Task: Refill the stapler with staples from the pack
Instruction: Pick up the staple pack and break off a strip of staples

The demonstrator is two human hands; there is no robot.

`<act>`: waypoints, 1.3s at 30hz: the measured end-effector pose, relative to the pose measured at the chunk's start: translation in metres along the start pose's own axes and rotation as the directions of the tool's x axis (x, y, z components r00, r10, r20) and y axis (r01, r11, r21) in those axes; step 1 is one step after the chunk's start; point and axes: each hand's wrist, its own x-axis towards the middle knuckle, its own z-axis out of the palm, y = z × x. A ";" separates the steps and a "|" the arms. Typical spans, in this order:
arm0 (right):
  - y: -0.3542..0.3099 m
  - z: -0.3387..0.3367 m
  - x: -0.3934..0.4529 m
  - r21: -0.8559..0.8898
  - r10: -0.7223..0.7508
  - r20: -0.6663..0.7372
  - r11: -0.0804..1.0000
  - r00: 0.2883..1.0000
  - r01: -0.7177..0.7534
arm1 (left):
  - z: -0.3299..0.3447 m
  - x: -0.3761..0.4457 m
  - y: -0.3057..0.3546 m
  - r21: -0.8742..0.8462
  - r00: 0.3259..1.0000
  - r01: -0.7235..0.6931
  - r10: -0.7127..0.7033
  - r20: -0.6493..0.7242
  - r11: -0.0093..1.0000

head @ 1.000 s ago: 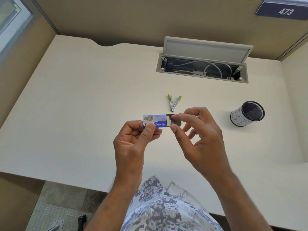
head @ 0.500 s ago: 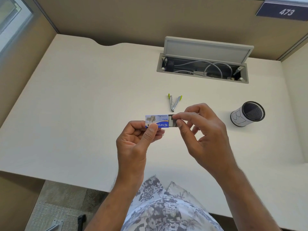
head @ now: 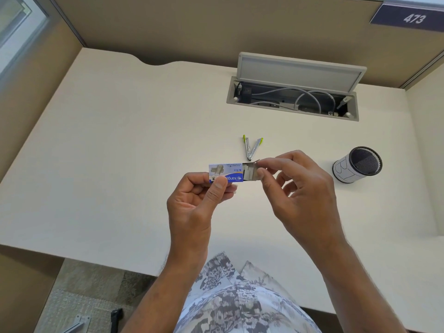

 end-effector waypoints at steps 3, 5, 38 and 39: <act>-0.003 0.000 0.000 -0.033 0.048 -0.013 0.998 0.999 -0.048 | 0.001 -0.001 -0.002 0.017 1.000 -0.015 0.015 0.003 1.000; -0.006 0.002 0.000 -0.044 0.093 -0.017 0.995 0.995 -0.094 | 0.001 -0.001 -0.003 0.039 1.000 -0.030 0.030 0.001 0.999; -0.008 0.030 -0.009 -0.194 0.076 -0.212 0.974 0.974 -0.118 | 0.005 -0.005 -0.006 0.042 1.000 0.023 -0.023 0.004 0.999; -0.007 0.030 -0.009 -0.175 0.083 -0.204 0.977 0.975 -0.120 | 0.005 -0.005 -0.007 0.043 1.000 0.022 -0.022 0.004 0.999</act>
